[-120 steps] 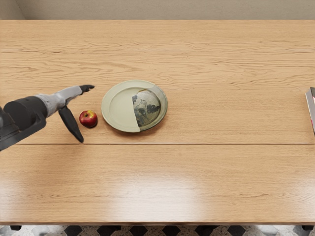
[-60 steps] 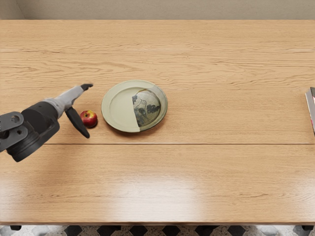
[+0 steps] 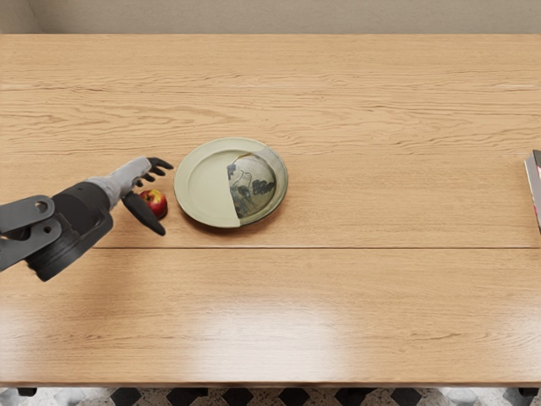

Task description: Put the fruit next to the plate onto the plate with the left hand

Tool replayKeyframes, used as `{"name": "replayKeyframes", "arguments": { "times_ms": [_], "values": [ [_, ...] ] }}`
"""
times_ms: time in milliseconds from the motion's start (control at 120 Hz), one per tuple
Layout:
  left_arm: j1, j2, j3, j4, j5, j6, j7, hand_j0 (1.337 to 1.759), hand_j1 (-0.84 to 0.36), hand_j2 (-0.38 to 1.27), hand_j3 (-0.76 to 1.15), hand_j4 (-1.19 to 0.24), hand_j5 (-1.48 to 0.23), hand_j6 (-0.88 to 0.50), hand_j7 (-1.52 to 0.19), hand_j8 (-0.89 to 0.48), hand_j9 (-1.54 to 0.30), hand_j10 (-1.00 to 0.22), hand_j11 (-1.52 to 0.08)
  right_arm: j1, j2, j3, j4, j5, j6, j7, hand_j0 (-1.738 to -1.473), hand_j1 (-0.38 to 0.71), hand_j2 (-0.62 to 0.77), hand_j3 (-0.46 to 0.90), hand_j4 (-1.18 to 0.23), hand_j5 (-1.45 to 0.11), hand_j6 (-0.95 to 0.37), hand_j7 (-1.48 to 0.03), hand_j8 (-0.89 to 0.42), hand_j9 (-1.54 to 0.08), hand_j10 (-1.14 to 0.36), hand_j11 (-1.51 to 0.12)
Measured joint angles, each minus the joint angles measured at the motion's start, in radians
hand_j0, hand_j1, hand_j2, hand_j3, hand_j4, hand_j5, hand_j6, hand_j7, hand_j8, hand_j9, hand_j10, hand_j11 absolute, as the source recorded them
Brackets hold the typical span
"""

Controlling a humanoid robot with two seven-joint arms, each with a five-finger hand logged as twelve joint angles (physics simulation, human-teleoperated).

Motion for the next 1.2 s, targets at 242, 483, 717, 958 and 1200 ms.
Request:
{"name": "replayKeyframes", "arguments": {
  "times_ms": [242, 483, 717, 958, 1200],
  "values": [
    [0.003, -0.021, 0.002, 0.057, 0.006, 0.026, 0.000, 1.658, 0.01, 0.06, 0.00, -0.29, -0.37, -0.29, -0.37, -0.29, -0.37, -0.29, -0.37, 0.005, 0.000, -0.001, 0.000, -0.001, 0.000, 0.000, -1.658, -0.35, 0.00, 0.00, 0.00, 0.00, 0.00, 0.00, 0.00, 0.00, 0.00, 0.00],
    [0.014, -0.044, 0.005, 0.097, 0.011, 0.057, 0.000, 1.658, -0.02, 0.07, 0.00, -0.31, -0.40, -0.31, -0.40, -0.31, -0.40, -0.31, -0.40, 0.007, 0.000, -0.001, 0.000, -0.001, 0.000, 0.000, -1.658, -0.35, 0.00, 0.00, 0.00, 0.00, 0.00, 0.00, 0.00, 0.00, 0.00, 0.00],
    [0.026, -0.055, 0.005, 0.101, 0.014, 0.074, -0.001, 1.658, -0.09, 0.08, 0.00, -0.37, -0.48, -0.37, -0.48, -0.37, -0.48, -0.33, -0.45, 0.008, 0.000, -0.001, 0.000, -0.002, 0.000, 0.000, -1.658, -0.35, 0.00, 0.00, 0.00, 0.00, 0.00, 0.00, 0.00, 0.00, 0.00, 0.00],
    [0.037, -0.055, 0.005, 0.079, 0.024, 0.095, 0.000, 1.658, -0.19, 0.11, 0.00, -0.46, -0.60, -0.46, -0.60, -0.46, -0.60, -0.40, -0.58, 0.008, 0.000, -0.003, 0.000, -0.002, 0.000, 0.000, -1.658, -0.35, 0.00, 0.00, 0.00, 0.00, 0.00, 0.00, 0.00, 0.00, 0.00, 0.00],
    [0.040, -0.012, 0.003, 0.023, 0.015, 0.096, 0.000, 1.656, -0.33, 0.41, 0.00, -0.68, -0.90, -0.49, -0.90, -0.45, -0.90, -0.63, -0.85, 0.008, 0.000, -0.003, 0.000, -0.003, 0.000, 0.000, -1.658, -0.35, 0.00, 0.00, 0.00, 0.00, 0.00, 0.00, 0.00, 0.00, 0.00, 0.00]
  ]
}}
